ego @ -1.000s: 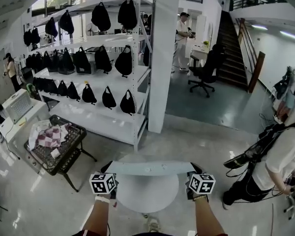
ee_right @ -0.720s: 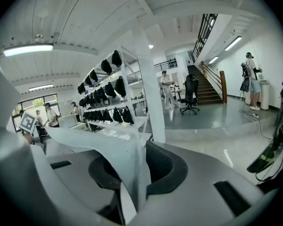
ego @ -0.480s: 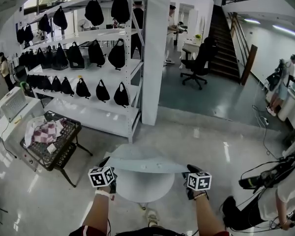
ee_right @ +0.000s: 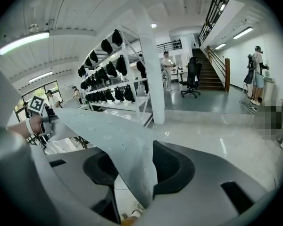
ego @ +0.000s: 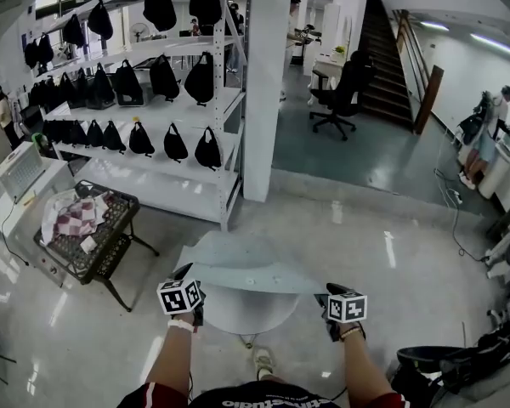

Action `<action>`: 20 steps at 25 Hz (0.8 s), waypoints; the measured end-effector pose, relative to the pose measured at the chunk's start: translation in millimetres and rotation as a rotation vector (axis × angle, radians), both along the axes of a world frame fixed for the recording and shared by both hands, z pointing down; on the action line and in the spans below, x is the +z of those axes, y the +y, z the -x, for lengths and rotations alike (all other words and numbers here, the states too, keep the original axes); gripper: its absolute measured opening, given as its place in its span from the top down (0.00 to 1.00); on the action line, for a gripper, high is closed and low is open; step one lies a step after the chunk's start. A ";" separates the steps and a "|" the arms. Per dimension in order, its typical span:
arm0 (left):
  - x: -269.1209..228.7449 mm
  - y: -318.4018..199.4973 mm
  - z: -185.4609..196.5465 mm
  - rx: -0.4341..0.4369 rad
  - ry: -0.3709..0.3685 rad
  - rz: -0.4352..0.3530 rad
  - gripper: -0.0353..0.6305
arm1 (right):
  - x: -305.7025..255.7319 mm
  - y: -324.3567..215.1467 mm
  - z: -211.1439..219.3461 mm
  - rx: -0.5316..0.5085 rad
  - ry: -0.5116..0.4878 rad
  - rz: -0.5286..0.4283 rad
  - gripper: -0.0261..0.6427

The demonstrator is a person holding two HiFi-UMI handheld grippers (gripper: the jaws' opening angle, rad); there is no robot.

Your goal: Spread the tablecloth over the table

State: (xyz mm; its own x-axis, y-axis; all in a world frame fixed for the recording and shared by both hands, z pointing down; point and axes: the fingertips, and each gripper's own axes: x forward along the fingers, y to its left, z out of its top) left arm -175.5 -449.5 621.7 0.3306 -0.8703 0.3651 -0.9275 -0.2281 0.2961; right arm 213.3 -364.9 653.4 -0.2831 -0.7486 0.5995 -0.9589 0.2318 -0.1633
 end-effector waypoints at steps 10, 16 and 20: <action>15.7 12.7 -1.1 0.011 -0.007 0.029 0.91 | 13.8 40.4 -11.1 -0.031 0.010 0.081 0.68; 27.7 32.6 -1.7 0.020 -0.037 0.049 0.91 | 12.5 72.7 -32.0 -0.002 0.016 0.100 0.63; 37.1 41.6 -5.9 0.036 -0.040 0.076 0.90 | -2.1 78.9 -39.1 0.047 -0.016 0.063 0.64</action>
